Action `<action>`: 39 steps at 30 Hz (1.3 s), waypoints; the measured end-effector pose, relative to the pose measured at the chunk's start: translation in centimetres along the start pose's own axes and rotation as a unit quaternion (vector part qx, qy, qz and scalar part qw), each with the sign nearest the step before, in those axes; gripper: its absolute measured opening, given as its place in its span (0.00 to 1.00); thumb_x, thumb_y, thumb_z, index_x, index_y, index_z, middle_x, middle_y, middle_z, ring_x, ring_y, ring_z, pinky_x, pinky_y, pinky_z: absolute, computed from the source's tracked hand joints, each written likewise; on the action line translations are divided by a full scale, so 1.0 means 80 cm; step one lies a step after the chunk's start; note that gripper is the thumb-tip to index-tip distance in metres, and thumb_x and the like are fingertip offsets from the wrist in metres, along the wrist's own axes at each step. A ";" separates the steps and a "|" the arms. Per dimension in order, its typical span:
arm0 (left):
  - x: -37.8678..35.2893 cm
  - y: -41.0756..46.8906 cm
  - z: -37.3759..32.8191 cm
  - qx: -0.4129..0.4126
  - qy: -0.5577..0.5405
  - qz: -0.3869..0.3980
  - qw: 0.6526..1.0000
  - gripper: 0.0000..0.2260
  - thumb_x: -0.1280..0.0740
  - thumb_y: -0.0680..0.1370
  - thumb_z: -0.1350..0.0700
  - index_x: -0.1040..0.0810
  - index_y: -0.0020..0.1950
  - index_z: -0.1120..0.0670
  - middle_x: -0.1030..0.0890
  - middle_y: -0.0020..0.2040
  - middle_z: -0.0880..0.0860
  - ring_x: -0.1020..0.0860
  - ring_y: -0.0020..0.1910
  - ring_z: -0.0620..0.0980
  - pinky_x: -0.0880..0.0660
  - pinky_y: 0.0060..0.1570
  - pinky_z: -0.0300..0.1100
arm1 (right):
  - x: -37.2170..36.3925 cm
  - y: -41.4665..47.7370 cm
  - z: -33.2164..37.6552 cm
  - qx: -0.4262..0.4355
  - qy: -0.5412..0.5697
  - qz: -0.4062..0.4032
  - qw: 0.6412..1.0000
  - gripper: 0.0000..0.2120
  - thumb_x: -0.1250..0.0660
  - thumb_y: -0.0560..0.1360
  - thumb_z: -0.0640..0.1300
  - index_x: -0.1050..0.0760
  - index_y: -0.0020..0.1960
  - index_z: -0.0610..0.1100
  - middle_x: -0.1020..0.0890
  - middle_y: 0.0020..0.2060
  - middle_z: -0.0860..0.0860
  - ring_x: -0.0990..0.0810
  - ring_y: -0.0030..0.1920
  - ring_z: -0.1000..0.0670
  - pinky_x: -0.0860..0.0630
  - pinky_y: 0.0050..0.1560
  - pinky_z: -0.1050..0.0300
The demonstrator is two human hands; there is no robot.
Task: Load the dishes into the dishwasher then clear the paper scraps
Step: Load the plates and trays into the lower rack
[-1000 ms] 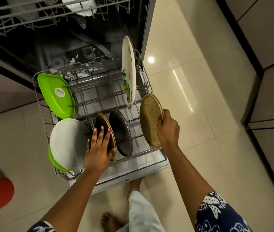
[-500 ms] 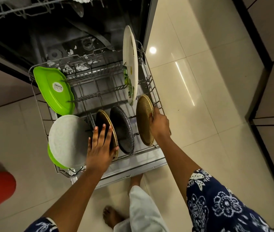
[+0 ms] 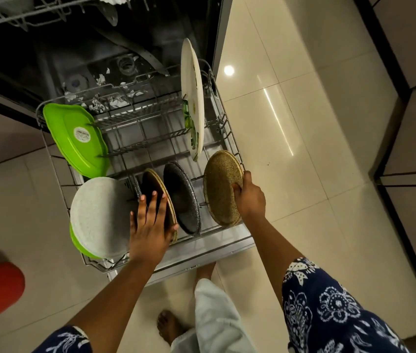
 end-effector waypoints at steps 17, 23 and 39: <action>0.207 -0.048 0.013 -0.018 -0.232 0.069 0.970 0.25 0.38 0.78 0.43 0.32 0.72 0.52 0.29 0.71 0.55 0.30 0.68 0.55 0.33 0.66 0.47 | 0.095 -0.163 0.219 0.091 -0.045 -0.062 0.993 0.21 0.40 0.77 0.49 0.34 0.69 0.44 0.28 0.65 0.44 0.33 0.66 0.42 0.33 0.63 0.47; 0.384 -0.187 0.220 0.048 -0.326 -0.146 0.933 0.23 0.41 0.75 0.42 0.24 0.65 0.53 0.21 0.61 0.53 0.24 0.60 0.54 0.28 0.62 0.47 | 0.060 -0.332 0.439 0.219 0.008 -0.083 0.972 0.15 0.36 0.74 0.45 0.25 0.60 0.44 0.21 0.55 0.44 0.27 0.59 0.41 0.31 0.59 0.47; 0.671 -0.668 0.857 0.398 -0.218 -0.530 0.717 0.12 0.33 0.76 0.55 0.21 0.59 0.52 0.19 0.57 0.53 0.24 0.58 0.56 0.29 0.59 0.49 | -0.186 -0.756 1.094 0.617 -0.001 0.081 0.782 0.10 0.35 0.76 0.47 0.23 0.55 0.45 0.19 0.52 0.48 0.25 0.55 0.46 0.29 0.54 0.54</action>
Point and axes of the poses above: each hand's wrist, its own y-axis towards the middle knuckle, its own x-axis out of the back of the hand, z = x × y, the point moved 10 cm from there along y, towards the middle knuckle
